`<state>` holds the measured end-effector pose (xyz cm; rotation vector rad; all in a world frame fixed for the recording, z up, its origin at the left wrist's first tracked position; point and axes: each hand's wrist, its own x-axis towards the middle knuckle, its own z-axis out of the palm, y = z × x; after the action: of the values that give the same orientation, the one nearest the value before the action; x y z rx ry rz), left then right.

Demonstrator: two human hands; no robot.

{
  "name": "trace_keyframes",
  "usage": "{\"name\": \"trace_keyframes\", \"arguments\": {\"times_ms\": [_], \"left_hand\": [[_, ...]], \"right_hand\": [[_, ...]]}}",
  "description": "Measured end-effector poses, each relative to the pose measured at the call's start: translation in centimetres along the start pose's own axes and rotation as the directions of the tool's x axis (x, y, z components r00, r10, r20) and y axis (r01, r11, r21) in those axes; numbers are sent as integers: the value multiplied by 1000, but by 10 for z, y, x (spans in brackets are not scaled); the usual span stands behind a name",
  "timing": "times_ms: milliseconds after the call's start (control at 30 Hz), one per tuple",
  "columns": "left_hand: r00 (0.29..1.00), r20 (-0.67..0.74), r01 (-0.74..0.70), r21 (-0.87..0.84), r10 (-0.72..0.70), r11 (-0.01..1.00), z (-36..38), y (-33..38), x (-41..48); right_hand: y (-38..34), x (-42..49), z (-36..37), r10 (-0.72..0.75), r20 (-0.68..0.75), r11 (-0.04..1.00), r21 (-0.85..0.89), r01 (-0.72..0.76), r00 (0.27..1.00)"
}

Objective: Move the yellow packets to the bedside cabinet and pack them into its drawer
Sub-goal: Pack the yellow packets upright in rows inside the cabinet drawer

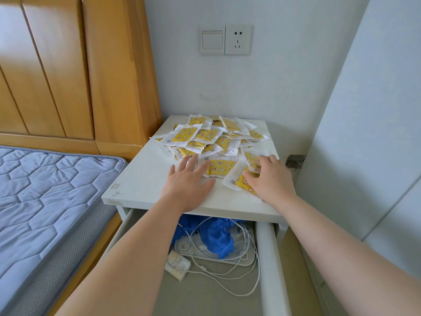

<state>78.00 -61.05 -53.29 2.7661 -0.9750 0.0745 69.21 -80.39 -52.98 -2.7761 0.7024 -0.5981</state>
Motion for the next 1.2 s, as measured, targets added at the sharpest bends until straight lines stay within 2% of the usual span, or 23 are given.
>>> {"name": "trace_keyframes", "arguments": {"times_ms": [67, 133, 233, 300, 367, 433, 467, 533, 600, 667, 733, 767, 833, 867, 933, 967, 1033, 1200], "left_hand": [[998, -34, -50, 2, 50, 999, 0, 1, -3], [992, -51, -112, 18, 113, 994, 1, 1, -5], [984, -27, -172, 37, 173, 984, 0, 2, -5], [979, -13, -201, 45, 202, 978, -1, 2, -4], [976, -3, -217, 59, 217, 974, -2, 3, -4], [976, 6, -217, 63, 217, 974, -3, 3, -5], [977, 7, -214, 57, 214, 975, -4, 4, -5], [978, 11, -208, 38, 208, 977, -4, 4, -5], [979, 10, -202, 22, 202, 979, -5, 4, -6], [981, 4, -196, 12, 196, 981, -5, 4, -7], [981, 1, -194, 4, 194, 981, -4, 4, -7], [981, 1, -194, 1, 194, 981, -4, 3, -7], [982, 1, -190, -7, 190, 982, -4, 3, -7], [982, 1, -188, -10, 188, 982, -4, 3, -7], [983, 0, -185, -14, 185, 983, -4, 3, -7], [983, -1, -185, -15, 185, 983, -3, 3, -7], [983, -3, -186, -17, 186, 982, -3, 3, -7], [984, -3, -175, -23, 175, 984, -3, 2, -6]], "right_hand": [[0, -1, -3, 13, -57, 1000, -14, -14, 998], [2, -2, -3, 13, -51, 1000, 0, -13, 999], [3, -3, -3, 41, -10, 991, 132, -39, 999], [2, -6, -4, 53, -72, 993, 111, -45, 996], [1, -11, -12, 55, -214, 997, 67, -41, 975], [2, -18, -18, -68, -321, 998, -17, 66, 945], [1, -22, -19, -144, -316, 989, -85, 124, 938], [-11, -31, -21, -240, -164, 958, -200, 206, 957], [-20, -36, -17, -242, -11, 962, -132, 238, 970], [-27, -35, -22, -190, 58, 979, 86, 184, 980], [-29, -28, -33, -135, 60, 925, 366, 104, 989], [-25, -23, -38, -125, 58, 899, 428, 88, 990], [-15, -9, -50, -181, 115, 924, 361, 128, 977], [-12, -3, -56, -209, 220, 944, 299, 138, 953], [-6, 7, -62, -186, 496, 978, 174, 113, 848], [-4, 10, -64, -172, 587, 985, 121, 124, 791], [-2, 17, -67, -158, 652, 987, 74, 145, 742], [3, 28, -65, -167, 675, 986, 101, 134, 719]]}}
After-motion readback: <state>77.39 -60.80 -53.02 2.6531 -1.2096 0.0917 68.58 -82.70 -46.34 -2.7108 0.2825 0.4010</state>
